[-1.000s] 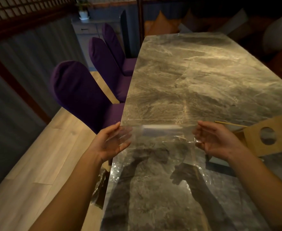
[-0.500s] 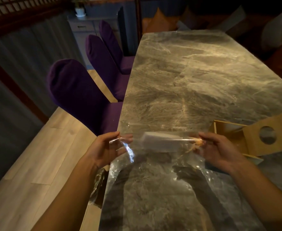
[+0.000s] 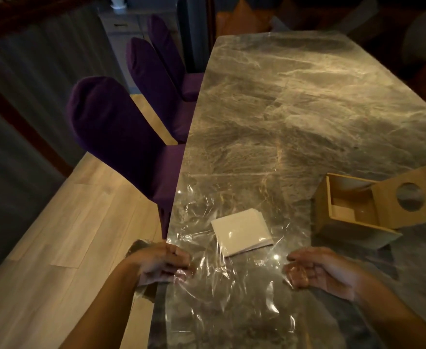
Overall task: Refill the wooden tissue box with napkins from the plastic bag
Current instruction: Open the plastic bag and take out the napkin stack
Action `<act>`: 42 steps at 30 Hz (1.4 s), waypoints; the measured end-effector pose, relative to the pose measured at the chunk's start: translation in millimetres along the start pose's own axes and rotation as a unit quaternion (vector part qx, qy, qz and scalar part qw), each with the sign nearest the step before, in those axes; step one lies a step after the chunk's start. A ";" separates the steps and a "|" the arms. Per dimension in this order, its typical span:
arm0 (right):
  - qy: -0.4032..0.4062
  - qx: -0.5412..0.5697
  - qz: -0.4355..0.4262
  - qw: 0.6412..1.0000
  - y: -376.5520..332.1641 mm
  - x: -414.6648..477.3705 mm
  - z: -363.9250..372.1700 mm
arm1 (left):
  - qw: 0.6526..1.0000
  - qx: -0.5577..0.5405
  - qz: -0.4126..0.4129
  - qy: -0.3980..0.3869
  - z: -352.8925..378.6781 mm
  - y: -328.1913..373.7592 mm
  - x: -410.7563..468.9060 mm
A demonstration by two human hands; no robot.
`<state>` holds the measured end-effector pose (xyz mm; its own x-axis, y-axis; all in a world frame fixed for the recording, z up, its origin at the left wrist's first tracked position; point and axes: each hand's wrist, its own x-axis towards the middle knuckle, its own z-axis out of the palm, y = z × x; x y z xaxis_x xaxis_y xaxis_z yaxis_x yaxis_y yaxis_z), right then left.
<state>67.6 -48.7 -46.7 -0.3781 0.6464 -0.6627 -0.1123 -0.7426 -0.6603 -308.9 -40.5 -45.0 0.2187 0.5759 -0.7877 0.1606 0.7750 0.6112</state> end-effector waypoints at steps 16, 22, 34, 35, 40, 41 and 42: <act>0.060 0.135 -0.045 0.988 -49.6 11.5 36.8 | 0.970 -0.239 0.026 0.025 18.0 45.6 -8.5; 0.078 0.146 -0.108 0.980 -84.4 11.0 47.0 | 0.963 -0.252 0.087 0.032 21.2 82.0 -18.1; 0.044 0.113 -0.140 0.983 -88.1 5.2 37.8 | 0.960 -0.247 0.132 -0.013 15.0 85.9 -22.3; 0.042 0.112 -0.142 0.983 -88.6 5.9 35.4 | 0.958 -0.256 0.128 -0.004 12.6 87.1 -22.4; 0.069 0.041 -0.164 0.983 -85.9 6.2 35.9 | 0.976 -0.183 0.122 -0.003 12.5 86.6 -23.0; 0.068 0.027 -0.162 0.984 -82.0 6.7 34.6 | 0.981 -0.162 0.108 0.004 11.3 82.6 -21.2; 0.061 0.020 -0.152 0.986 -78.3 3.9 36.1 | 0.985 -0.145 0.094 0.006 9.8 77.4 -19.3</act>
<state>41.7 5.6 15.2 -0.2085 0.8543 -0.4761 -0.2404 -0.5166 -0.8218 -291.2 5.8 18.2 0.2072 0.7172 -0.6653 -0.1639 0.6959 0.6992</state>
